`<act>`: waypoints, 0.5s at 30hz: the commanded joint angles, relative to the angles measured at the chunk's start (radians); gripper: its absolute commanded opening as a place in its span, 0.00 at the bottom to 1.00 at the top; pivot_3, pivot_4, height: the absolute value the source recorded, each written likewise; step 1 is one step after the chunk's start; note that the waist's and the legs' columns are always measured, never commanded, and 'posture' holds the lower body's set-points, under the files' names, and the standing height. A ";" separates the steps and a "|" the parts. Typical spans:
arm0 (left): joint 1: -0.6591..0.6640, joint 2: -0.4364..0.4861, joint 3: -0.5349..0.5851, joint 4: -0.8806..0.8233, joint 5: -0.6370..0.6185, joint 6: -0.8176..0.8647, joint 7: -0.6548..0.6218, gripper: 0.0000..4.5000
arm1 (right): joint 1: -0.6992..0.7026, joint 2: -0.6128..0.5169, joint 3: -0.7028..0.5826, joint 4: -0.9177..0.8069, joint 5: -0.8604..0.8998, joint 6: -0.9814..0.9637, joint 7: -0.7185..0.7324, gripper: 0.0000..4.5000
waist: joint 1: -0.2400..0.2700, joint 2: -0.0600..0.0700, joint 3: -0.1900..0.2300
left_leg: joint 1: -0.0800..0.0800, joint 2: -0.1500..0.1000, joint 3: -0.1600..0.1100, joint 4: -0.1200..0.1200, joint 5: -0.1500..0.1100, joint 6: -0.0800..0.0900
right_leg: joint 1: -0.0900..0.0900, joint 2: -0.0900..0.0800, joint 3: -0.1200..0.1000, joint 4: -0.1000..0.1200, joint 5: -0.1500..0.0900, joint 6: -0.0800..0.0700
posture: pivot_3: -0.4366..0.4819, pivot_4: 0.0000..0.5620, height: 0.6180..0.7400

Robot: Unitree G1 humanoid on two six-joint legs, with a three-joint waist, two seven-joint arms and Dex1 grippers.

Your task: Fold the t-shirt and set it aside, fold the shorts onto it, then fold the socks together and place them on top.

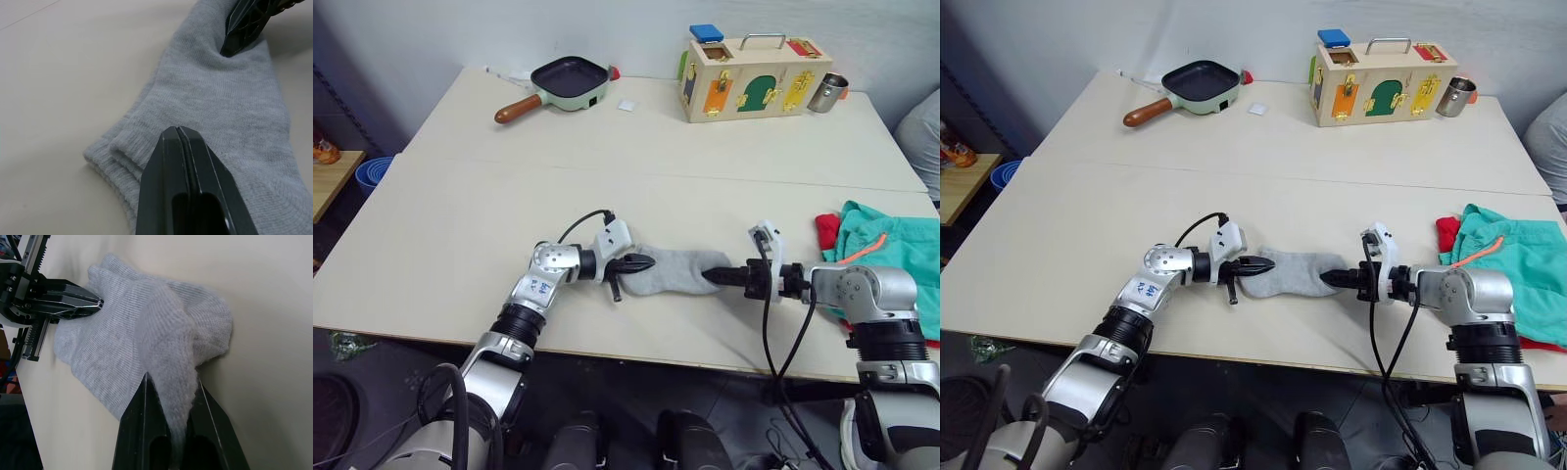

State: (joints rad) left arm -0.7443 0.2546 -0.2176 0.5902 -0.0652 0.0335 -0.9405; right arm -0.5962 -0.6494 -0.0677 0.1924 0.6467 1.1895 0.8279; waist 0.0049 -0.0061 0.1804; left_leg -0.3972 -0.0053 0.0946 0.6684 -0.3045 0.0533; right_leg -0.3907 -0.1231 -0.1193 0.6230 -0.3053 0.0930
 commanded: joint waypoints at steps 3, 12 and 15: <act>0.023 -0.007 -0.018 -0.001 0.019 0.021 -0.004 0.00 | -0.149 0.004 -0.004 -0.186 0.069 0.228 -0.070 0.00 | -0.008 0.000 0.000 | 0.000 0.000 0.000 0.000 0.000 0.000 | -0.001 0.000 0.000 0.000 0.000 0.000 | 0.48 0.27 1.00; 0.034 -0.008 -0.019 0.001 0.032 0.046 0.016 0.00 | -0.326 0.148 -0.021 -0.121 0.191 0.425 -0.279 0.00 | -0.006 0.001 0.000 | -0.002 -0.002 -0.002 0.000 0.000 0.000 | -0.002 -0.003 -0.001 0.001 0.000 0.000 | 0.48 0.27 1.00; 0.038 -0.004 -0.015 -0.002 0.030 0.055 0.021 0.00 | -0.339 0.174 -0.024 -0.090 0.251 0.425 -0.353 0.00 | -0.007 0.001 -0.001 | -0.002 -0.002 -0.002 0.000 0.001 0.001 | -0.002 -0.003 -0.002 0.001 0.000 0.000 | 0.48 0.27 1.00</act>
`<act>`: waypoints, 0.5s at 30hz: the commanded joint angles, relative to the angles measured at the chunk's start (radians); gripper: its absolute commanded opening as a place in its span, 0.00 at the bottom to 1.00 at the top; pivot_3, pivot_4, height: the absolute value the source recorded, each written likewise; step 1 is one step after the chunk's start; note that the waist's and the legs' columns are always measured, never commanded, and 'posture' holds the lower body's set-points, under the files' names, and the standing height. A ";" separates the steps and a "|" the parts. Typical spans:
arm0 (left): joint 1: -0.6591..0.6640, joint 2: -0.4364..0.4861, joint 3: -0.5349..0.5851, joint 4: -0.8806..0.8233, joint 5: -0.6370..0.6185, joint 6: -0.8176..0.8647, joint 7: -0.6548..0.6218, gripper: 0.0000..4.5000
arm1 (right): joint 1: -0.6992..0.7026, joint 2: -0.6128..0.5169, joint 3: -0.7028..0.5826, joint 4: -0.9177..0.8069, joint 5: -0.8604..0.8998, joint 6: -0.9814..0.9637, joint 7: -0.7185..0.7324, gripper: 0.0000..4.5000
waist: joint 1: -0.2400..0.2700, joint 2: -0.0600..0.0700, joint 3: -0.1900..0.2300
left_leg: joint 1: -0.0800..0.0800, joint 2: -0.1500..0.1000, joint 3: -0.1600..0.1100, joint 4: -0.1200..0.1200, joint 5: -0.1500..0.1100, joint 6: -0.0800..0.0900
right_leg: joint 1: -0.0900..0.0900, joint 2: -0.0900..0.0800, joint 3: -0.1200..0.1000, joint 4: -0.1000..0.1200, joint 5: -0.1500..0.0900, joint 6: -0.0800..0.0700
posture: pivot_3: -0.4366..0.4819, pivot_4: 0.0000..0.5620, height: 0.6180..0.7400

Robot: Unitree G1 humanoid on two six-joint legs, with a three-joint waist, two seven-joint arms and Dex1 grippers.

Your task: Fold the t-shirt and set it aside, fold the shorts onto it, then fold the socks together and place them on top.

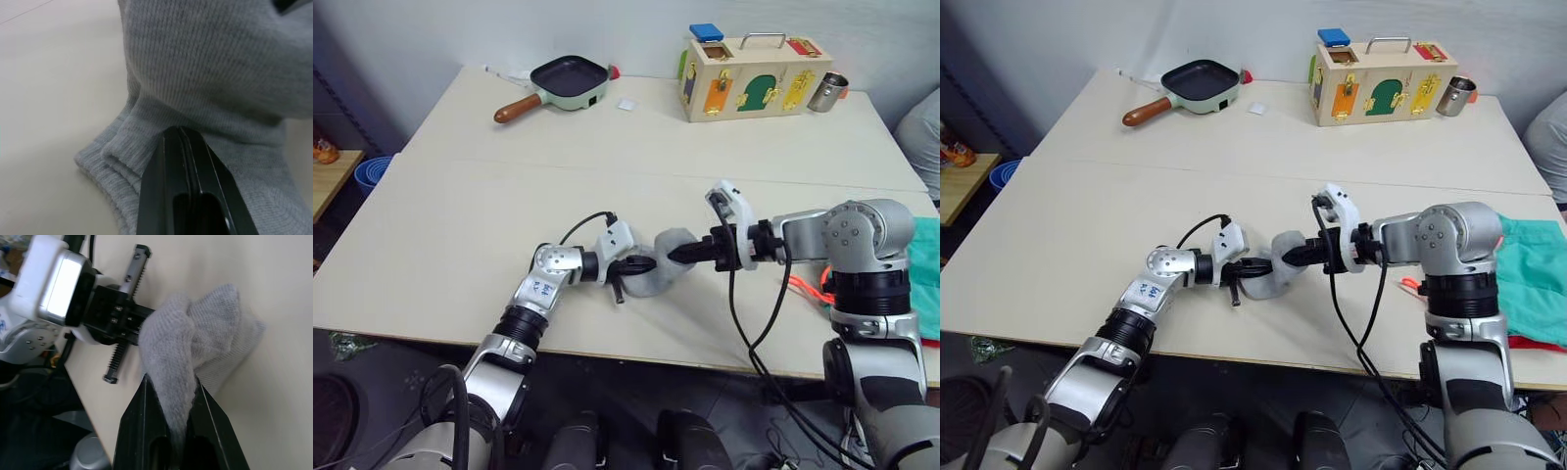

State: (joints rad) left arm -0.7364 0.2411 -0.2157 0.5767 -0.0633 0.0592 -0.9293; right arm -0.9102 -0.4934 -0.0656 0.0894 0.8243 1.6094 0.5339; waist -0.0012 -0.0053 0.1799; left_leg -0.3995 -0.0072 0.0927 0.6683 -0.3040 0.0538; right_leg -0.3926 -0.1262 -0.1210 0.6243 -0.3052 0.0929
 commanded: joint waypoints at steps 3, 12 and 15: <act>0.038 0.013 -0.013 0.003 0.026 0.039 0.014 0.00 | -0.024 0.067 -0.049 0.048 0.074 0.005 -0.149 0.00 | -0.002 0.000 0.000 | 0.000 0.000 0.000 0.000 0.000 0.000 | 0.000 0.000 0.000 0.000 0.000 0.000 | 0.48 0.27 1.00; 0.075 0.041 0.000 -0.049 0.013 0.064 0.006 0.00 | -0.025 0.183 -0.146 0.087 0.042 0.005 -0.342 0.00 | -0.006 0.001 0.000 | 0.000 0.000 0.001 0.000 0.001 0.000 | 0.000 0.001 0.000 0.001 0.000 0.000 | 0.48 0.27 1.00; 0.095 0.065 0.016 -0.086 -0.016 0.074 -0.026 0.00 | -0.040 0.228 -0.176 0.103 0.078 0.005 -0.382 0.00 | -0.016 0.001 0.000 | 0.000 0.001 0.001 -0.001 0.001 -0.001 | 0.000 0.001 0.000 0.001 0.000 0.000 | 0.48 0.27 1.00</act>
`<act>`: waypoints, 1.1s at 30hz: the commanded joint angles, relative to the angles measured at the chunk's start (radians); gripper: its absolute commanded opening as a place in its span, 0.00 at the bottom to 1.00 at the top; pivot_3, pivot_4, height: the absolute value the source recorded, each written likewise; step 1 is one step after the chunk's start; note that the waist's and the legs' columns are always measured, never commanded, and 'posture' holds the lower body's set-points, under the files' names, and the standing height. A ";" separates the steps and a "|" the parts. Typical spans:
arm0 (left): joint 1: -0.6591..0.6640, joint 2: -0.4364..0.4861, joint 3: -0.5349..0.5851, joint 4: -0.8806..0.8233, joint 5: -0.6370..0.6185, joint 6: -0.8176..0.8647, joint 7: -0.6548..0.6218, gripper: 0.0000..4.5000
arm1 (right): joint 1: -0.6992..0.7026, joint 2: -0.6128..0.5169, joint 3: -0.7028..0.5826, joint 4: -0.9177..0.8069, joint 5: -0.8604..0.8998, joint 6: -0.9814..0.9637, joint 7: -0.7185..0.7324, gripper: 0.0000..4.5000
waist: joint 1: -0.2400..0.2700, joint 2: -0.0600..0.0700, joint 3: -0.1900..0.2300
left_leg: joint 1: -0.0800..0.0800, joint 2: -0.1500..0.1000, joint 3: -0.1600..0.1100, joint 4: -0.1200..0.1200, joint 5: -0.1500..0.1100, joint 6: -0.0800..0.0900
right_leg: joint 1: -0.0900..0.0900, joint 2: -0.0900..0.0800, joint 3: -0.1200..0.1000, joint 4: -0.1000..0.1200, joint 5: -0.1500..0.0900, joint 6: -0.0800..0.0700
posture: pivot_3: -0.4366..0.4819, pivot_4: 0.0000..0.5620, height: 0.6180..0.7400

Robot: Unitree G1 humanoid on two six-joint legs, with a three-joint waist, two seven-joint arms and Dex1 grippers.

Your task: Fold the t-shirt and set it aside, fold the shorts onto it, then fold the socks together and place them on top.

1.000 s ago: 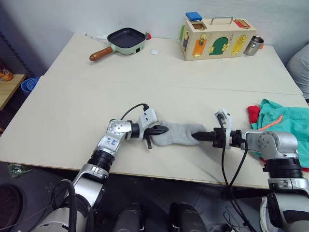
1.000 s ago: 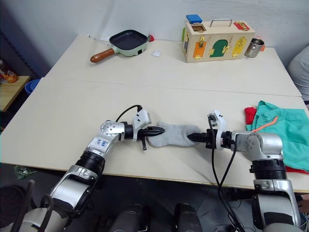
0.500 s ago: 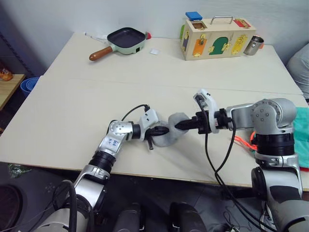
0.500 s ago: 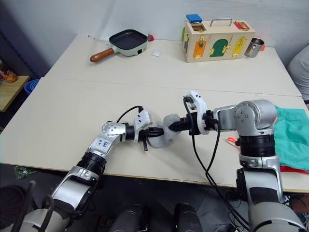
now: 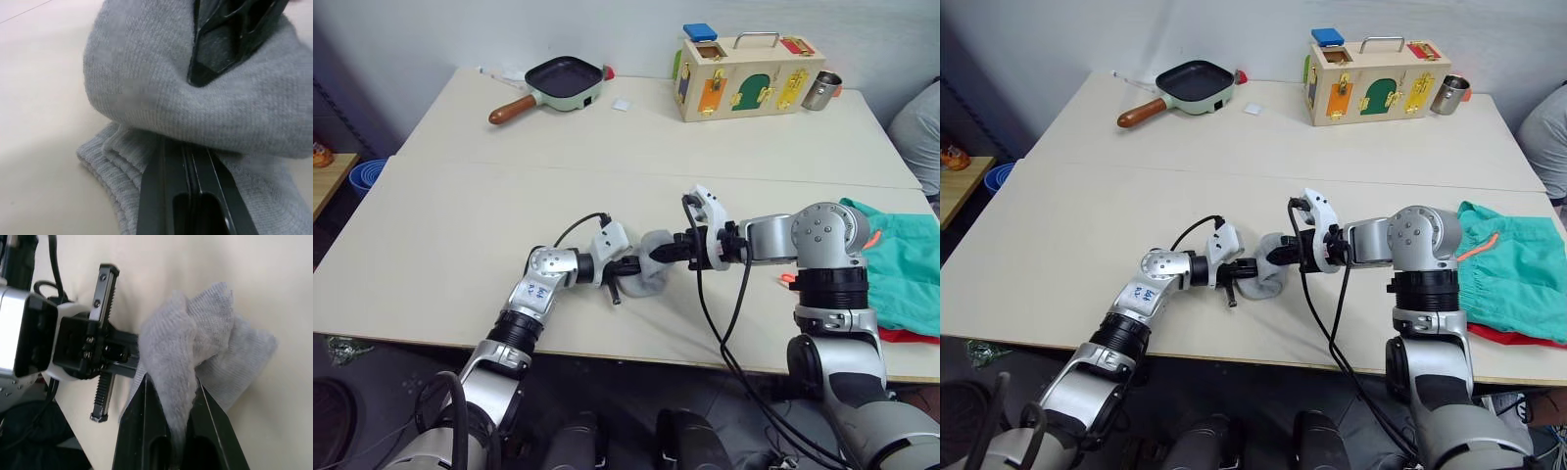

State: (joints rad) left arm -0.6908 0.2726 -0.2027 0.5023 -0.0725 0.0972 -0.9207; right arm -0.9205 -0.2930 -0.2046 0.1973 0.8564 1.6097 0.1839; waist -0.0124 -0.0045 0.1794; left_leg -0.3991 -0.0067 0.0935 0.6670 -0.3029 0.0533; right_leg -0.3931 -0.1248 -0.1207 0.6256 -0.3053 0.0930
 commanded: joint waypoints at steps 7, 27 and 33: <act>0.084 0.087 0.074 -0.138 -0.093 0.062 -0.074 0.00 | 0.001 0.056 -0.022 -0.045 0.062 0.005 -0.066 0.19 | -0.017 0.000 0.000 | 0.000 0.001 0.000 -0.002 0.001 -0.001 | -0.002 0.001 0.000 0.000 0.000 0.000 | 0.48 0.27 1.00; 0.158 0.377 0.304 -0.431 -0.413 0.398 -0.232 0.00 | 0.242 -0.276 0.189 -0.360 -0.044 -0.505 0.603 0.87 | -0.013 0.000 0.000 | -0.005 0.000 -0.001 -0.002 -0.001 0.001 | -0.004 0.000 0.000 -0.003 0.000 0.000 | 0.48 0.27 1.00; 0.022 0.200 0.220 -0.366 -0.360 0.322 -0.115 0.00 | 0.306 -0.183 0.328 -0.268 -0.333 -0.960 0.614 0.50 | -0.004 -0.001 0.001 | -0.004 0.000 0.000 0.000 0.001 0.000 | -0.003 0.001 0.000 -0.002 0.000 0.000 | 0.48 0.27 1.00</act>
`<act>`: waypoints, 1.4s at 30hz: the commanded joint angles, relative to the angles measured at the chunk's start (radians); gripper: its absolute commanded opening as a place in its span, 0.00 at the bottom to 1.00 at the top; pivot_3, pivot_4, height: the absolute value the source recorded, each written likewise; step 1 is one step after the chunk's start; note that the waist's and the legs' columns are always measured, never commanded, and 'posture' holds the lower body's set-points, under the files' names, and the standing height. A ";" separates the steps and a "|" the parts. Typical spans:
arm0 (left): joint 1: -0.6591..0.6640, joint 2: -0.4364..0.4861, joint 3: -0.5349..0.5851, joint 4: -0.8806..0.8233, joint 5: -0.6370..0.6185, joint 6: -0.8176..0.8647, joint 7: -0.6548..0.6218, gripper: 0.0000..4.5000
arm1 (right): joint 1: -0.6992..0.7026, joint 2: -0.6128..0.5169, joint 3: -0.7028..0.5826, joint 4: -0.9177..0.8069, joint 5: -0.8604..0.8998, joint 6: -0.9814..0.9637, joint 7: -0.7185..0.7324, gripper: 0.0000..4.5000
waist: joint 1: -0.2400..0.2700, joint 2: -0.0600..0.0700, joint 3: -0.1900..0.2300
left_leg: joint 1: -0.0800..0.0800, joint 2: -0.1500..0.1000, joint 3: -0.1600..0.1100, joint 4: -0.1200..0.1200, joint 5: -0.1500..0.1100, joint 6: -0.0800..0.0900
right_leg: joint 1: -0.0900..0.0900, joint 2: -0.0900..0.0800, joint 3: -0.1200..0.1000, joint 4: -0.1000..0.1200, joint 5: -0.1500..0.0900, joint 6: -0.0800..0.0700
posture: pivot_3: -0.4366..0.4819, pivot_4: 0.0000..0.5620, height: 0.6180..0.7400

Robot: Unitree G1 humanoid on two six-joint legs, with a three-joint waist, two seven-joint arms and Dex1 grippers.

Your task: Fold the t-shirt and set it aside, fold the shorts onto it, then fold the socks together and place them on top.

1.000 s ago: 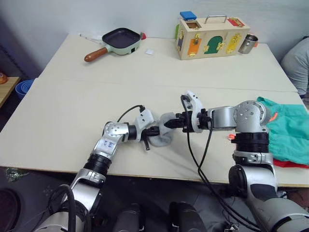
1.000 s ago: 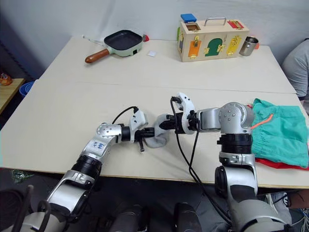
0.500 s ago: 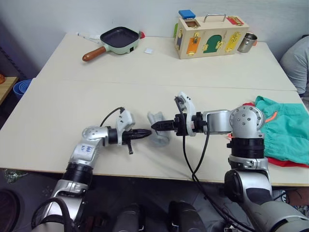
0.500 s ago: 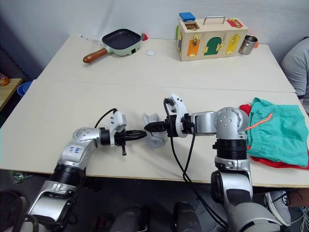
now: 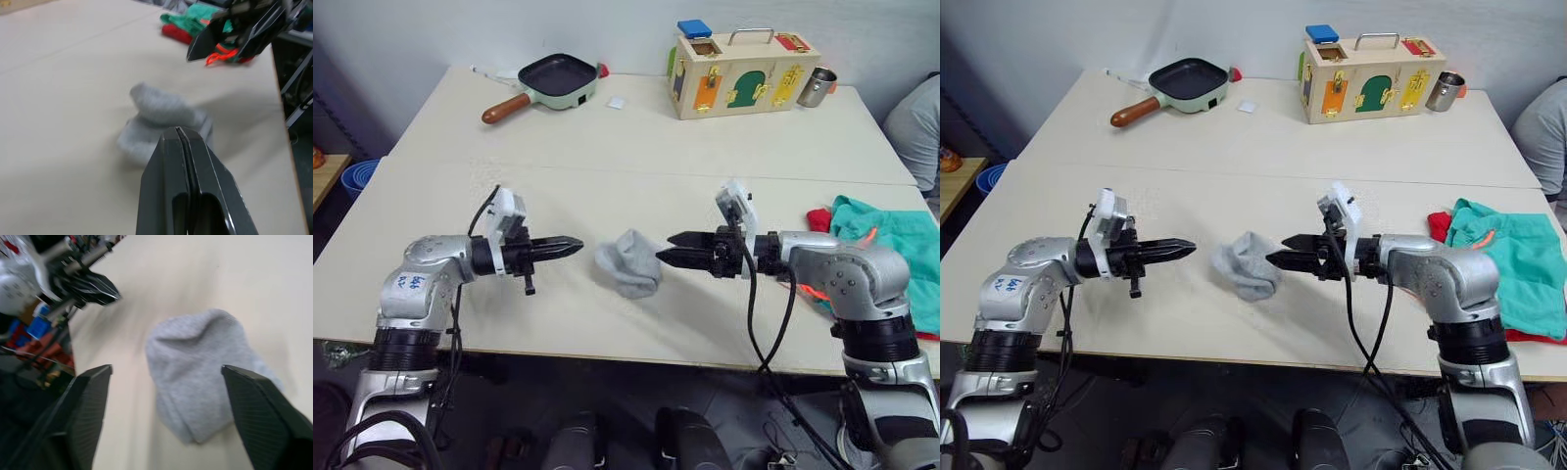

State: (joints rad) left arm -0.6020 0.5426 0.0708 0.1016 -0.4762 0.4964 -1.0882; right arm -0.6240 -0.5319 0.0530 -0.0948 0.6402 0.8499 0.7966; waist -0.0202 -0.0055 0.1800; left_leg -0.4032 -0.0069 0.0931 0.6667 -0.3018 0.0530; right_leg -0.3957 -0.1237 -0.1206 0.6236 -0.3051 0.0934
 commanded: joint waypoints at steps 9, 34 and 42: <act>-0.136 -0.213 -0.120 0.274 0.196 -0.246 0.191 0.00 | 0.037 0.155 0.167 0.213 -0.345 -0.484 -0.015 0.00 | 0.013 0.000 0.000 | 0.000 0.001 0.002 0.000 0.001 0.000 | -0.001 0.007 0.002 0.000 0.000 0.001 | 0.48 0.27 1.00; 0.068 -0.179 -0.124 0.195 0.221 -0.327 0.194 0.00 | 0.124 0.178 0.032 0.225 -0.284 -0.571 0.114 0.00 | 0.013 0.000 0.000 | 0.017 0.003 0.000 -0.002 -0.002 -0.004 | 0.013 0.002 0.003 -0.002 0.000 -0.001 | 0.48 0.27 1.00; 0.060 -0.201 -0.140 0.174 0.232 -0.346 0.195 0.00 | 0.090 0.231 0.008 0.202 -0.202 -0.359 0.073 0.04 | 0.018 0.000 0.000 | 0.014 0.002 0.000 -0.002 -0.003 -0.002 | 0.012 0.000 0.002 -0.002 0.000 -0.001 | 0.48 0.27 1.00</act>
State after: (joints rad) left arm -0.5413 0.3346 -0.0588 0.3100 -0.2587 0.1776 -0.8874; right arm -0.5074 -0.3021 0.1075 0.1551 0.3721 0.4096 0.8846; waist -0.0023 -0.0057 0.1799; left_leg -0.3894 -0.0054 0.0932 0.6647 -0.3044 0.0511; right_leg -0.3842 -0.1235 -0.1184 0.6217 -0.3054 0.0928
